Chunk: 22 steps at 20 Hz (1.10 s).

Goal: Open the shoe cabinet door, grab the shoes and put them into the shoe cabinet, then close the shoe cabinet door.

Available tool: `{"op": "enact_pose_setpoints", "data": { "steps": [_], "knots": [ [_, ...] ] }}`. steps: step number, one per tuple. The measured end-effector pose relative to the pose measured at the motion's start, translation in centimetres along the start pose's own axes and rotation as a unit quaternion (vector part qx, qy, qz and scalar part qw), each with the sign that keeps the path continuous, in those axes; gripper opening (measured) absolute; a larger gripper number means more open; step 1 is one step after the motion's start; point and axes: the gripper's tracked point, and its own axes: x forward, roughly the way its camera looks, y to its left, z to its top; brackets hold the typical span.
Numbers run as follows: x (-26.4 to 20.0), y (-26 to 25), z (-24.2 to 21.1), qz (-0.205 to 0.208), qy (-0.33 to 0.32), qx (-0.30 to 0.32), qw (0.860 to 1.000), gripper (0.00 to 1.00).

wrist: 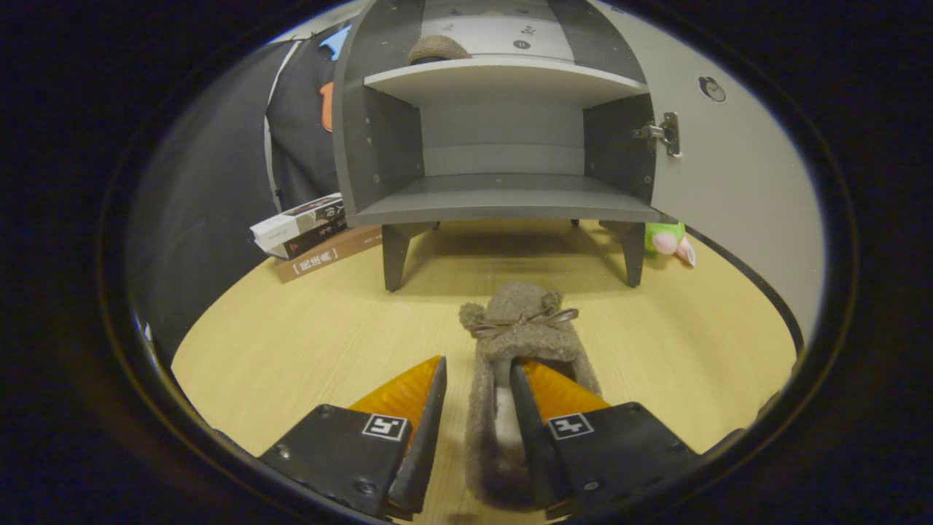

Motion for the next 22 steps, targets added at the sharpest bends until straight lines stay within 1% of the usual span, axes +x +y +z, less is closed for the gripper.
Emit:
{"op": "enact_pose_setpoints", "data": {
  "steps": [1, 2, 3, 4, 6, 9, 12, 15, 18, 22],
  "knots": [
    [0.2, -0.3, 0.0, 0.004, -0.005, 0.006, 1.000, 0.49],
    [0.1, -0.5, 0.4, 0.010, -0.020, 0.011, 1.000, 0.19],
    [0.0, -0.8, 0.5, 0.014, -0.025, 0.013, 0.999, 0.14],
    [-0.5, -0.5, 0.7, 0.029, -0.033, 0.019, 0.999, 0.10],
    [-1.5, -0.4, 1.0, 0.043, -0.052, 0.028, 0.997, 0.07],
    [-3.6, -1.3, 2.0, 0.027, -0.078, 0.022, 0.996, 0.07],
    [-5.8, -1.4, 2.8, 0.024, -0.091, 0.016, 0.995, 0.07],
    [-8.6, -1.2, 4.6, 0.022, -0.118, 0.010, 0.993, 0.07],
    [-11.4, -0.5, 7.3, 0.025, -0.149, 0.002, 0.989, 0.07],
    [-15.2, -0.1, 12.7, 0.033, -0.194, -0.008, 0.980, 0.07]
  ]
}}
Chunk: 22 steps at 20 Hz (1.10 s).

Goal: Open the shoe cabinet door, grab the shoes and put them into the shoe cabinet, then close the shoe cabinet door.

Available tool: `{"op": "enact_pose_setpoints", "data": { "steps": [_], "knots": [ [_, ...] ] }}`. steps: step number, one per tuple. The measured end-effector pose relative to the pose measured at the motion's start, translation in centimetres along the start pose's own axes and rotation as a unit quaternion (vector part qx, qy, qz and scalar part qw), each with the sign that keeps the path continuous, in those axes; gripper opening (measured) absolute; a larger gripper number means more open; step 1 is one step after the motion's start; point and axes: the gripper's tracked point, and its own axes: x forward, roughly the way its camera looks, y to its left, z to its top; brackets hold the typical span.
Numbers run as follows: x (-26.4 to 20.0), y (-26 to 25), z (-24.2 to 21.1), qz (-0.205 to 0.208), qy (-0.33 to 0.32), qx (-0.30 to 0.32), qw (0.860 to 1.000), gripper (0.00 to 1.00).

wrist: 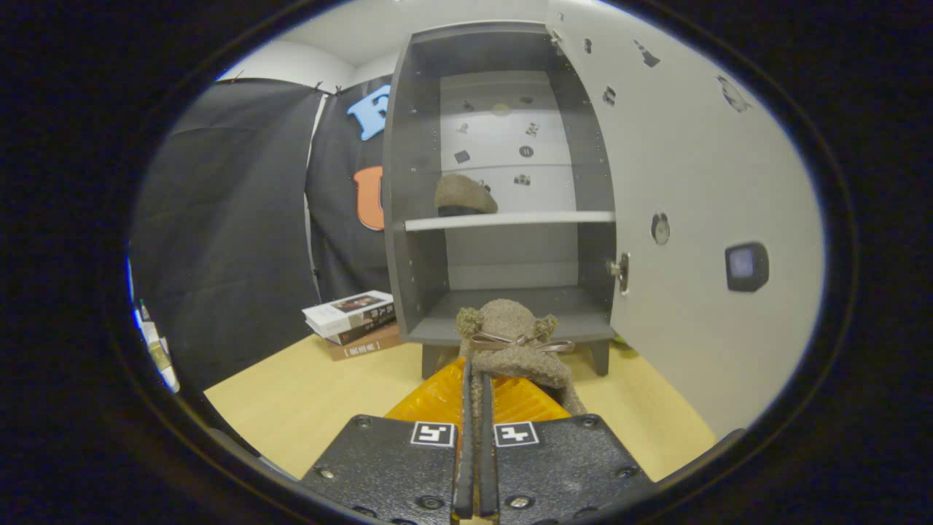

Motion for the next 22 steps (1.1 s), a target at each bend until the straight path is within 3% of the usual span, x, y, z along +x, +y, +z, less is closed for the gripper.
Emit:
{"op": "enact_pose_setpoints", "data": {
  "steps": [5, 13, 22],
  "knots": [
    [-1.3, -1.4, 8.8, -0.012, -0.064, -0.002, 0.998, 0.07],
    [2.2, -2.3, 22.4, -0.055, -0.132, -0.088, 0.986, 0.07],
    [11.0, -4.0, 28.6, -0.083, -0.105, -0.117, 0.984, 0.07]
  ]
}}
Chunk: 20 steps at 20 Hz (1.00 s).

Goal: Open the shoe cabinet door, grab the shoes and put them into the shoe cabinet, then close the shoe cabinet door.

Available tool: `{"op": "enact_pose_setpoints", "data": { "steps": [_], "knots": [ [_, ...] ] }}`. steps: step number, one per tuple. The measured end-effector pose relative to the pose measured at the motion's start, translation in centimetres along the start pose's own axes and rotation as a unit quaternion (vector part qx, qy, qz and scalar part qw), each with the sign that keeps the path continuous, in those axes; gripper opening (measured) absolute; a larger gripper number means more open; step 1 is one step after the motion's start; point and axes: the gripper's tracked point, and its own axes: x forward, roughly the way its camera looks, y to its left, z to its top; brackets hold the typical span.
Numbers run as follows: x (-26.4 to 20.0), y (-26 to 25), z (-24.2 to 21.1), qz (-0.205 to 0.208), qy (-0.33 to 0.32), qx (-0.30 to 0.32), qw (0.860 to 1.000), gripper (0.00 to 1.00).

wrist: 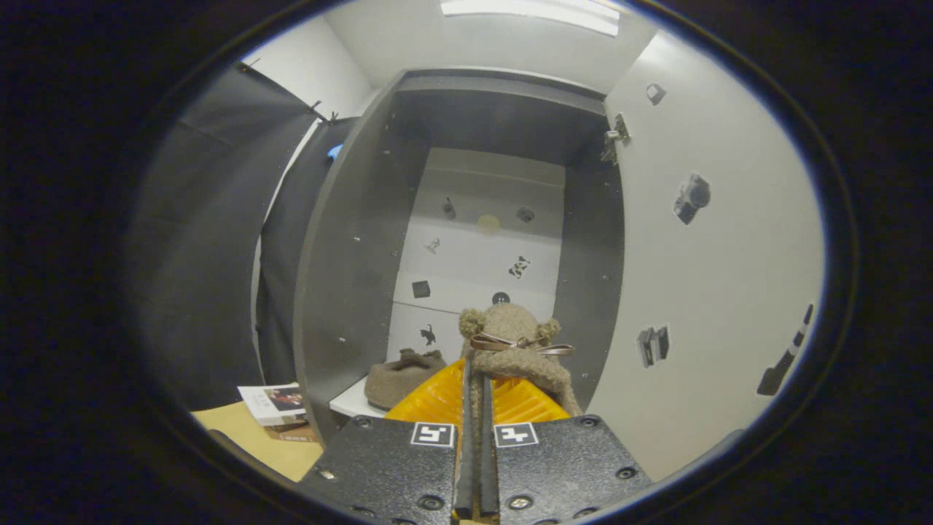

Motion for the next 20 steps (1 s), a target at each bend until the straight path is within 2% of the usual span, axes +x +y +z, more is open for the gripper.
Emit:
{"op": "enact_pose_setpoints", "data": {
  "steps": [4, 11, 15, 20],
  "knots": [
    [5.1, -1.0, -1.1, -0.014, 0.020, -0.044, 0.999, 0.07],
    [14.2, -0.3, -6.0, 0.011, 0.089, 0.030, 0.995, 0.07],
    [18.1, 1.4, -6.8, 0.026, 0.094, 0.048, 0.994, 0.07],
    [20.5, 0.9, -8.8, -0.011, 0.127, 0.017, 0.992, 0.13]
  ]
}}
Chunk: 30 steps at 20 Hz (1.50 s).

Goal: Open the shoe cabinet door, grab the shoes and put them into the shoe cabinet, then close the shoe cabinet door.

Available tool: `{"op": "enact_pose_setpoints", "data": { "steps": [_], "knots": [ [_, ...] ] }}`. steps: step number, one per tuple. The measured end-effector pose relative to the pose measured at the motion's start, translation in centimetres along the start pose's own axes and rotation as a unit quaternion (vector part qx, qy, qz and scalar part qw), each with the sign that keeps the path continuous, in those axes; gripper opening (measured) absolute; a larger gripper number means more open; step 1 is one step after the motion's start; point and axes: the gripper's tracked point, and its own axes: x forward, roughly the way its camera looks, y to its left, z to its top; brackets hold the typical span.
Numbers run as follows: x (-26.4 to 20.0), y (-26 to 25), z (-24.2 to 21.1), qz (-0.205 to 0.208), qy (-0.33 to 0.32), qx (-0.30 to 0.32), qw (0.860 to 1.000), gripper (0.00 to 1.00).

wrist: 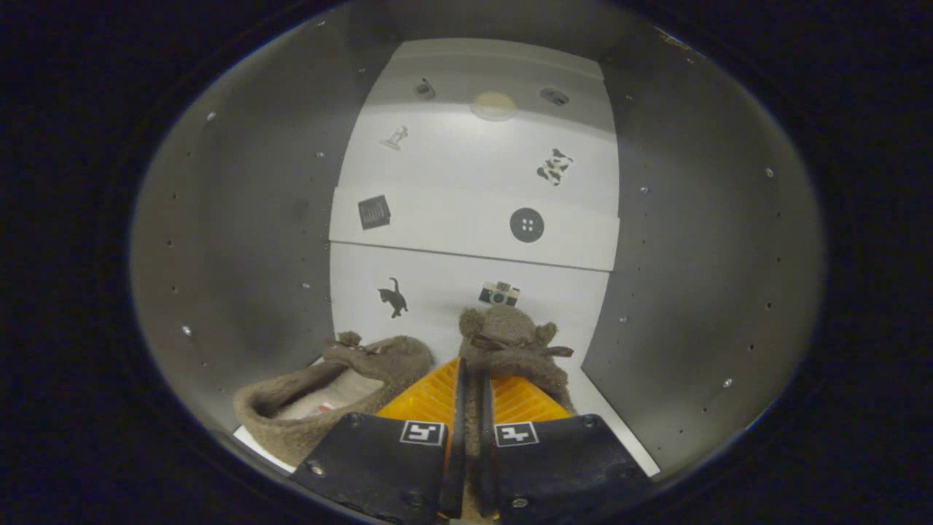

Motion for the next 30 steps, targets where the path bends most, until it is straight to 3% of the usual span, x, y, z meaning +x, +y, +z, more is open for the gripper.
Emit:
{"op": "enact_pose_setpoints", "data": {
  "steps": [3, 8, 14, 19, 22, 30],
  "knots": [
    [-0.6, 0.4, -0.2, 0.006, 0.013, 0.020, 1.000, 0.18],
    [-4.7, -0.1, 2.0, -0.016, -0.001, 0.035, 0.999, 0.78],
    [-13.6, 0.5, 5.2, -0.015, -0.046, 0.070, 0.996, 1.00],
    [-22.7, 1.6, 6.1, 0.014, -0.064, 0.094, 0.993, 1.00],
    [-29.6, 0.1, 6.4, 0.011, -0.061, 0.091, 0.994, 1.00],
    [-48.1, -3.3, 9.7, 0.080, -0.122, 0.103, 0.984, 1.00]
  ]
}}
